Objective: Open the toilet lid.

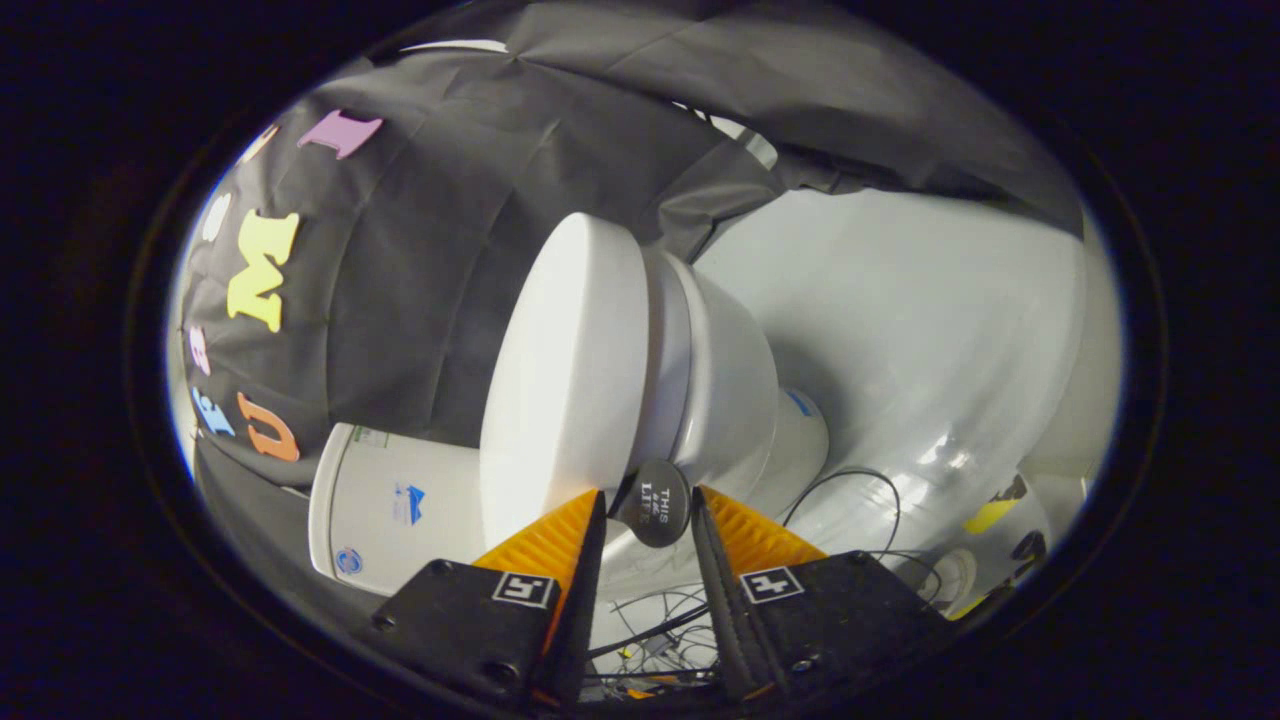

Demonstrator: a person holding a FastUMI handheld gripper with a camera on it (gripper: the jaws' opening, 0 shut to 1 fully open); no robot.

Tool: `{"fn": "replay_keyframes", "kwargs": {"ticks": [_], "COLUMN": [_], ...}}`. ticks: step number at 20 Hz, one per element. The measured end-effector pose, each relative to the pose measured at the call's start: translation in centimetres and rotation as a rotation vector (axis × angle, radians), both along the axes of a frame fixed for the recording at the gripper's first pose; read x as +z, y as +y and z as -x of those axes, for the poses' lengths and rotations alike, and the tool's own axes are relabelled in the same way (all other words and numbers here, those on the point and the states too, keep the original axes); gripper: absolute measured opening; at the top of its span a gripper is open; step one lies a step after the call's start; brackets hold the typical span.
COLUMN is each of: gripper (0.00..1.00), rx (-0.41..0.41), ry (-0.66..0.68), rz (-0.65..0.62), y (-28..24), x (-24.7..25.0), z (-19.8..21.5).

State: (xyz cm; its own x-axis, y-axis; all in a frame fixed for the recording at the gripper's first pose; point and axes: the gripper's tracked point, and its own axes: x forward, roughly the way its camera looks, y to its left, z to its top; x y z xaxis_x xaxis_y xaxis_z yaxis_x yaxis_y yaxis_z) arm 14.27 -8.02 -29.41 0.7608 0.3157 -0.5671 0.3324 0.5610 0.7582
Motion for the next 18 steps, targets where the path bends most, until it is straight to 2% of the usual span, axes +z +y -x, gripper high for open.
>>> {"fn": "replay_keyframes", "kwargs": {"ticks": [2,4,9,12,18], "gripper": [0.45,0.39,0.29,0.2,0.12], "rx": [0.013,0.014,-0.042,-0.049,-0.044], "ry": [0.001,0.009,0.014,0.007,0.003], "rz": [0.041,0.037,-0.098,-0.149,-0.155], "y": [-0.3,-0.7,-1.2,-1.1,-1.4], "x": [-0.1,-0.1,0.0,-0.2,0.3], "z": [-0.1,-0.1,-0.3,-0.3,-0.6]}}
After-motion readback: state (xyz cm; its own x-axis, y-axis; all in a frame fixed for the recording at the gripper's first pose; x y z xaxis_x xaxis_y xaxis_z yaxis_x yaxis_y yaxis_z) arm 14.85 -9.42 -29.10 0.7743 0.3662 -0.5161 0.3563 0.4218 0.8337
